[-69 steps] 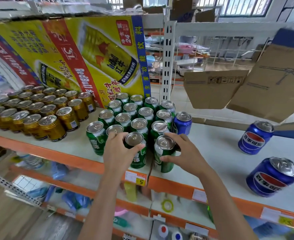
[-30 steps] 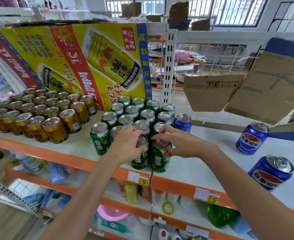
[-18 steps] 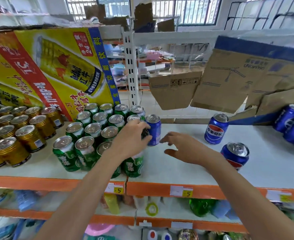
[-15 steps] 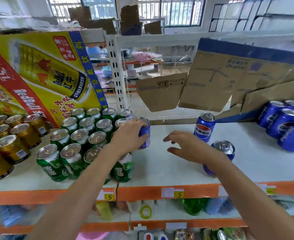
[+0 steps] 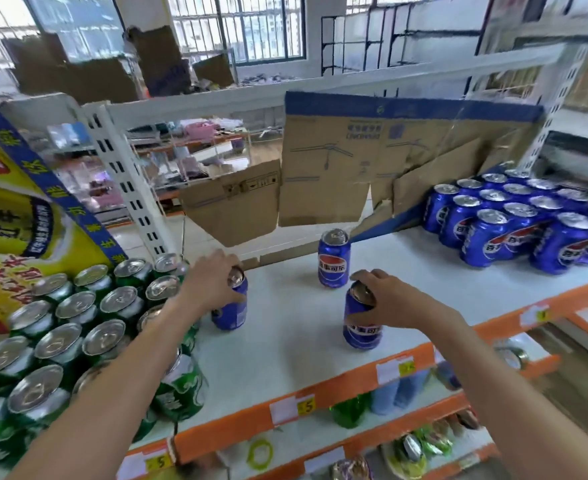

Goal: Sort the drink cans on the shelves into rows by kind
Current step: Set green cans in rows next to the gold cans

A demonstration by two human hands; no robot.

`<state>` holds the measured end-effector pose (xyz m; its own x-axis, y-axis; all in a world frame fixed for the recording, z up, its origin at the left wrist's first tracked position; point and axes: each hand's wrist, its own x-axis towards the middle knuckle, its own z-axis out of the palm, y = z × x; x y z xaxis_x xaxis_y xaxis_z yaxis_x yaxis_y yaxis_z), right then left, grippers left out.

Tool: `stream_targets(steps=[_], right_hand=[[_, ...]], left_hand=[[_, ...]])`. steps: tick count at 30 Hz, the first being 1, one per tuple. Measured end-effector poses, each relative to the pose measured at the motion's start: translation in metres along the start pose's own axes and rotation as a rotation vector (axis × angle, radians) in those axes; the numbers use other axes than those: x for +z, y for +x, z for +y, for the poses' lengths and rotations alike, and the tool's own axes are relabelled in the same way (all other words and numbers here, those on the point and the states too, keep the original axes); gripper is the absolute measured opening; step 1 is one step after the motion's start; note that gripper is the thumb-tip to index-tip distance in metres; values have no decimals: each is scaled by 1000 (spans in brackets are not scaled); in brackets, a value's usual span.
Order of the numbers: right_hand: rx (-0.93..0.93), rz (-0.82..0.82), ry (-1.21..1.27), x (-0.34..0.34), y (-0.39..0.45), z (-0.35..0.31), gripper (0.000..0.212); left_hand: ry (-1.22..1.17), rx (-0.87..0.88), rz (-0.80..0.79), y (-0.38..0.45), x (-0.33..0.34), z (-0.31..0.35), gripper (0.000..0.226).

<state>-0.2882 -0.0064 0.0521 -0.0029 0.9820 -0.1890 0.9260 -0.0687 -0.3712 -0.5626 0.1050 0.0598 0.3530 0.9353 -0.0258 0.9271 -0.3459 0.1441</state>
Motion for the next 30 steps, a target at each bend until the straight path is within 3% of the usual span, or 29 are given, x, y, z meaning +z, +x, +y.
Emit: stream_targets(steps=[4, 12, 19, 30], right_hand=[[-36, 65, 108, 6, -4, 13, 66], [44, 170, 151, -31, -18, 80, 62], [131, 293, 126, -60, -34, 177, 59], [168, 235, -13, -94, -10, 286, 78]], left_hand=[[-239, 119, 18, -7, 6, 36, 58], [-494, 278, 109, 4, 16, 165, 55], [-561, 342, 120, 41, 53, 279, 62], [-474, 368, 107, 89, 83, 398, 61]])
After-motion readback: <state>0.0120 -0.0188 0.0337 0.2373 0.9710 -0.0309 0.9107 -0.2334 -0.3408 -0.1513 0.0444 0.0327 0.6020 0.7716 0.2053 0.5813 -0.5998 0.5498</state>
